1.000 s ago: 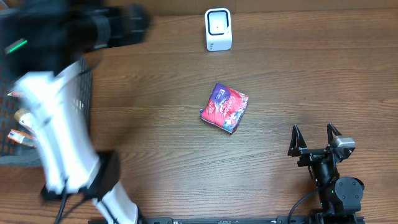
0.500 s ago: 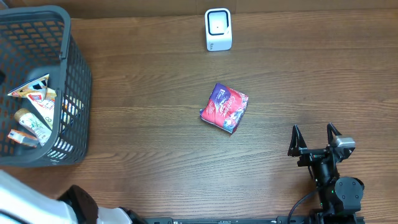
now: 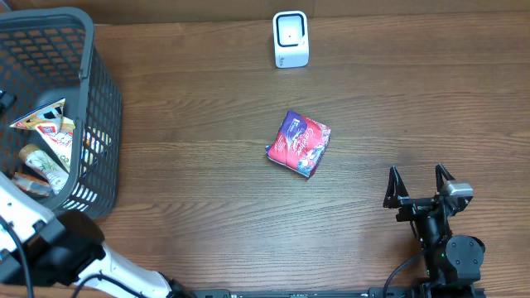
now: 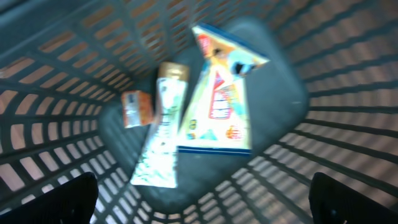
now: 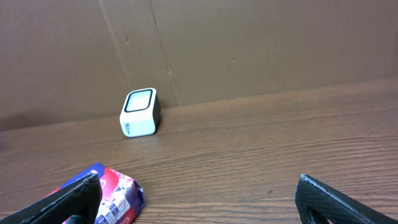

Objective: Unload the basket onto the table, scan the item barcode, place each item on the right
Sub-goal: 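Move the left gripper back over the grey basket, then lower the left gripper into the basket and grasp the yellow snack bag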

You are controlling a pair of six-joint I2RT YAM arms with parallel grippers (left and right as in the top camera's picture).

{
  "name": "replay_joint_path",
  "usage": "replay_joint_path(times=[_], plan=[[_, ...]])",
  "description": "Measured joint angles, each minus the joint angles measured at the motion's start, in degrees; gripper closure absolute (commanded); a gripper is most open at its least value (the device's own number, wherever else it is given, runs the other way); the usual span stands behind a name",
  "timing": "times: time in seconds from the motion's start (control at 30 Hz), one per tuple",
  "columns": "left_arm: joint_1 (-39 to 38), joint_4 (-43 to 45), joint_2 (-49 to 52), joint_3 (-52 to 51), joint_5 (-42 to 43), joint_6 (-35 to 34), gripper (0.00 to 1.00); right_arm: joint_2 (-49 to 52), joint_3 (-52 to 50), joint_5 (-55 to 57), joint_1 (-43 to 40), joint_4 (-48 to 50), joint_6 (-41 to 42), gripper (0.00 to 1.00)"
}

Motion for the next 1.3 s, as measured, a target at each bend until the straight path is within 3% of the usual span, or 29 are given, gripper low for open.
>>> replay_joint_path(times=[0.47,0.77,1.3], plan=[[-7.54,4.42,11.39,-1.01,-10.88,-1.66,0.00,0.00,0.00,-0.02,0.00,0.02,0.00,0.00],[-7.61,9.88,16.31,-1.03,-10.95,-1.81,0.00,0.00,0.00,0.00,0.00,0.02,0.02,0.00],[-7.61,10.36,25.53,-1.38,-7.91,1.75,0.00,0.00,0.00,0.00,0.00,0.02,0.02,0.00]])
